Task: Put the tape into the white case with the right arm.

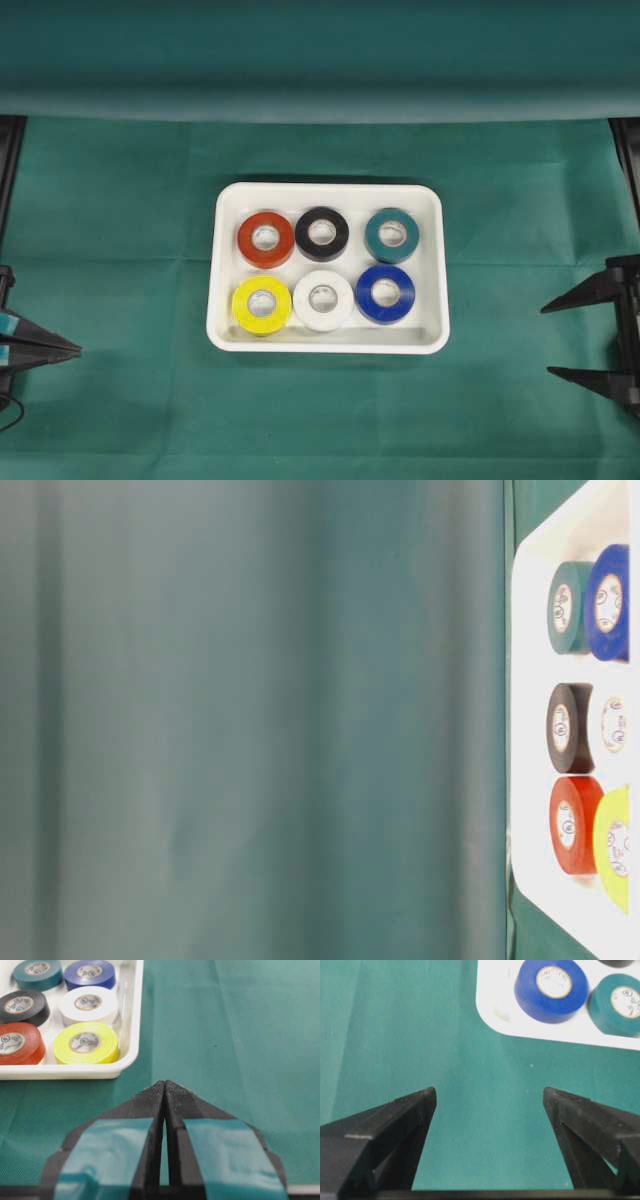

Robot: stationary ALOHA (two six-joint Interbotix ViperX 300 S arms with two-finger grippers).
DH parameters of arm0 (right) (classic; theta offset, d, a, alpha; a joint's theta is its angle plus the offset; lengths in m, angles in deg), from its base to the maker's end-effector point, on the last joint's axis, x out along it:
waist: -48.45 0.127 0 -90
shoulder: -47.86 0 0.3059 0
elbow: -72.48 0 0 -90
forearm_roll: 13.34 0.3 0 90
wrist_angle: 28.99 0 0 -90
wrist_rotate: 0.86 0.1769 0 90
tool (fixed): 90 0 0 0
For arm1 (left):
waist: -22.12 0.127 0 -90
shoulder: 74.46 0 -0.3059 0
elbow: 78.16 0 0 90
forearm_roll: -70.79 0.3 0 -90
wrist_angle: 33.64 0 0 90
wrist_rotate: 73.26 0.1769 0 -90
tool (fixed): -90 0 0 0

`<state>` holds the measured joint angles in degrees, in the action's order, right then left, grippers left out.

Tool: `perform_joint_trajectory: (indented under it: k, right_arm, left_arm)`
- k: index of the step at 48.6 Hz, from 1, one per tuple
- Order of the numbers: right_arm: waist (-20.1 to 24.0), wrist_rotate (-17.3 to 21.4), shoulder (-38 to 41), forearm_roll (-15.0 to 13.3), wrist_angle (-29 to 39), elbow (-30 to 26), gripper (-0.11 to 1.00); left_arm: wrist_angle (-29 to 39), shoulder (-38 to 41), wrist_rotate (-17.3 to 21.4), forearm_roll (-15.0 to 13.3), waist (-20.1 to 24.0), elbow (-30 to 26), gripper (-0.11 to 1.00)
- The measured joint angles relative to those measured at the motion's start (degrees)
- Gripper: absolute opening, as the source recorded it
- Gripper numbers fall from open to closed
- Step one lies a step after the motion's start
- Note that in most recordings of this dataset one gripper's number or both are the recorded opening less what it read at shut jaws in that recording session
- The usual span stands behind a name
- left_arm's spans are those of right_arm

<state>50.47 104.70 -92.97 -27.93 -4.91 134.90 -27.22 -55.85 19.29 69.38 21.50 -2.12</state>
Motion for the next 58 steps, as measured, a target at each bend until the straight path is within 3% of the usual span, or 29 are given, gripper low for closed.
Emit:
perform_joint_trajectory:
  k: [15, 40, 58]
  right_arm:
    - [0.0, -0.3, -2.5, -0.1, -2.2, 1.1, 0.79]
    - [0.0, 0.0, -3.3, -0.6, -15.3, 7.0, 0.79]
    - [0.0, 0.0, -5.4, -0.6, -17.2, 8.9, 0.8]
  left_arm:
    - [0.0, 0.0, 0.0, 0.1, 0.0, 0.0, 0.0]
    - [0.0, -0.1, 0.0, 0.0, 0.0, 0.0, 0.0]
    - [0.0, -0.1, 0.0, 0.1, 0.0, 0.0, 0.0]
